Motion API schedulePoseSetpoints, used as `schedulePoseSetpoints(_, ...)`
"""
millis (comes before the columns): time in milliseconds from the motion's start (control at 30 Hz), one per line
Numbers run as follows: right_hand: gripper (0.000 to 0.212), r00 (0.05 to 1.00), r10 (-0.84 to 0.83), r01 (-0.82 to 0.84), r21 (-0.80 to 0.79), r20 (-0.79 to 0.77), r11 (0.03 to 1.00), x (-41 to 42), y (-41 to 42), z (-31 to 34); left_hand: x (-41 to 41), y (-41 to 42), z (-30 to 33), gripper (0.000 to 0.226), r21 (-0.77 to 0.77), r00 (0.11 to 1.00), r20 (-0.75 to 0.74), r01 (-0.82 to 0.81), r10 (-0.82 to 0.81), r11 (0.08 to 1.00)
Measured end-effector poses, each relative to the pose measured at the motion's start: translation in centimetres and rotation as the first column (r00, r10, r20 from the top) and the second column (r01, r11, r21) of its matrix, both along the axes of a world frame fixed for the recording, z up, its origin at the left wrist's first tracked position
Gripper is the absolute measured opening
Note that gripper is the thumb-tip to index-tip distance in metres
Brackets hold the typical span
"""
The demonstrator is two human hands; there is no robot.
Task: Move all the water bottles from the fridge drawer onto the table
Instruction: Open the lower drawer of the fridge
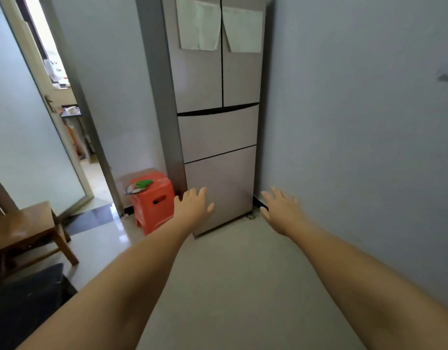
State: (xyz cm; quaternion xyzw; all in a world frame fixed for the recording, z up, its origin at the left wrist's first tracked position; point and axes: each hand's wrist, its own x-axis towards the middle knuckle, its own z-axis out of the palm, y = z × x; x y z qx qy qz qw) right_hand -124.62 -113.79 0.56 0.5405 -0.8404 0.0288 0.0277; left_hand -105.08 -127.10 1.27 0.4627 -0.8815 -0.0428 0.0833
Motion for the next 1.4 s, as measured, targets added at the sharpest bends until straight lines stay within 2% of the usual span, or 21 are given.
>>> schedulePoseSetpoints(300, 0.053, 1.000, -0.009, 0.010, 0.081, -0.016, 0.997, -10.6, -13.3, -1.7, -11.1, -13.0, -2.1, 0.057, 0.093, 0.999, 0.019, 0.026, -0.028, 0.995)
schedulePoseSetpoints(567, 0.054, 0.994, 0.104, -0.102, 0.067, -0.023, 0.993, -21.7, -29.2, -0.2, -19.7, -28.3, -1.3, 0.057, 0.122, 0.984, -0.016, -0.174, 0.177, 0.977)
schedulePoseSetpoints(733, 0.053, 0.988, 0.148, -0.145, 0.072, -0.043, 0.987, -28.6, -38.1, 2.0, -25.5, -34.9, -0.6, 0.058, 0.182, 0.971, -0.052, -0.222, 0.235, 0.958)
schedulePoseSetpoints(1067, 0.053, 0.964, 0.264, -0.261, 0.112, -0.013, 0.959, -32.8, -55.5, -1.3, -28.5, -51.4, -1.8, 0.056, 0.253, 0.919, -0.047, -0.367, 0.391, 0.895)
schedulePoseSetpoints(1267, 0.052, 0.955, 0.296, -0.293, 0.108, -0.018, 0.950, -34.2, -67.2, -0.1, -29.9, -62.4, -2.2, 0.059, 0.297, 0.905, -0.035, -0.396, 0.425, 0.869)
schedulePoseSetpoints(1333, 0.052, 0.950, 0.313, -0.311, 0.065, -0.021, 0.948, -34.3, -70.7, 0.6, -30.0, -65.9, -1.9, 0.059, 0.310, 0.872, -0.050, -0.450, 0.487, 0.838)
schedulePoseSetpoints(1400, 0.052, 0.933, 0.359, -0.359, 0.011, -0.025, 0.933, -33.8, -73.2, 1.0, -29.6, -68.9, -2.2, 0.067, 0.394, 0.785, -0.124, -0.522, 0.606, 0.757)
